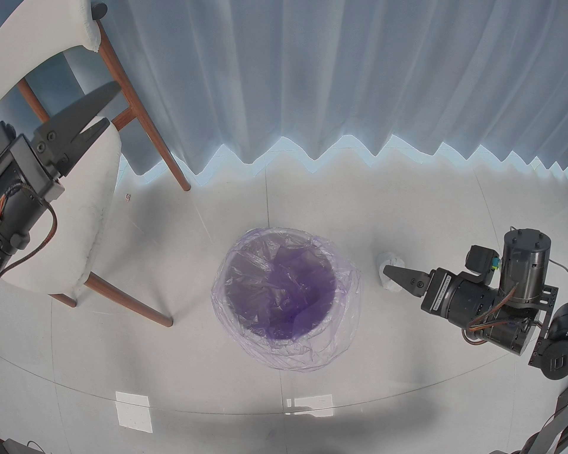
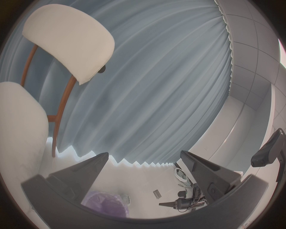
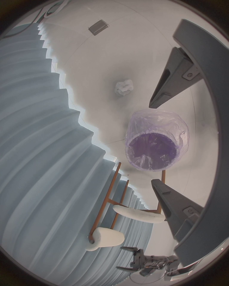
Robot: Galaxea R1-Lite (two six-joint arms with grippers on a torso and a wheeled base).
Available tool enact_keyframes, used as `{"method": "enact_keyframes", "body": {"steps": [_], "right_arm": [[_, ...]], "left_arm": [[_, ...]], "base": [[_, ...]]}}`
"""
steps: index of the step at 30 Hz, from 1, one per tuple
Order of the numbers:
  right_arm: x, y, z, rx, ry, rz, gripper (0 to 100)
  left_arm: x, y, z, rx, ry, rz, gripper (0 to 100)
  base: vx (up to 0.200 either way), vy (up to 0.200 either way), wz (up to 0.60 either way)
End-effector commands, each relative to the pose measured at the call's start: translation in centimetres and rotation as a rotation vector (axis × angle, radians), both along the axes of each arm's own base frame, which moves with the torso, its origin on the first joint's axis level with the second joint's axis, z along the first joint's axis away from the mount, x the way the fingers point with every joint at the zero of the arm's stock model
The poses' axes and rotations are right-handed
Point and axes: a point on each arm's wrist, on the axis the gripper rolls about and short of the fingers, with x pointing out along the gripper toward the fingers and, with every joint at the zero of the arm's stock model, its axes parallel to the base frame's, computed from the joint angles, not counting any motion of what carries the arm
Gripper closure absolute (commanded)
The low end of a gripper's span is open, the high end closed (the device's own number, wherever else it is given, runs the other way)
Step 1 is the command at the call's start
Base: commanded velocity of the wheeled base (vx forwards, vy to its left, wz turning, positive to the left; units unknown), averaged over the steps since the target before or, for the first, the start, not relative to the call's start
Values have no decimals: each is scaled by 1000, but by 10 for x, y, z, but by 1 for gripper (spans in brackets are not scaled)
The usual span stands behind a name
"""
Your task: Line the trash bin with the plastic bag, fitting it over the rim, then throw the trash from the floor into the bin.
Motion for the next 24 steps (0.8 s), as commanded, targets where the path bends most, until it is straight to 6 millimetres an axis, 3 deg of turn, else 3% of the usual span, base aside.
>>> {"method": "enact_keyframes", "body": {"steps": [1, 5, 14, 24], "right_arm": [[15, 9, -14, -44, 32, -3, 0], [23, 15, -18, -58, 49, -1, 0], [66, 35, -34, -109, 93, -70, 0], [120, 81, -77, -206, 133, -86, 0]], "left_arm": [[-2, 2, 13, -10, -30, 6, 0], [-2, 2, 8, 5, 18, 11, 0], [-2, 6, -2, 63, 130, 48, 0], [6, 3, -34, 234, 150, 92, 0]], "base": [[0, 0, 0], [0, 0, 0], [0, 0, 0], [0, 0, 0]]}}
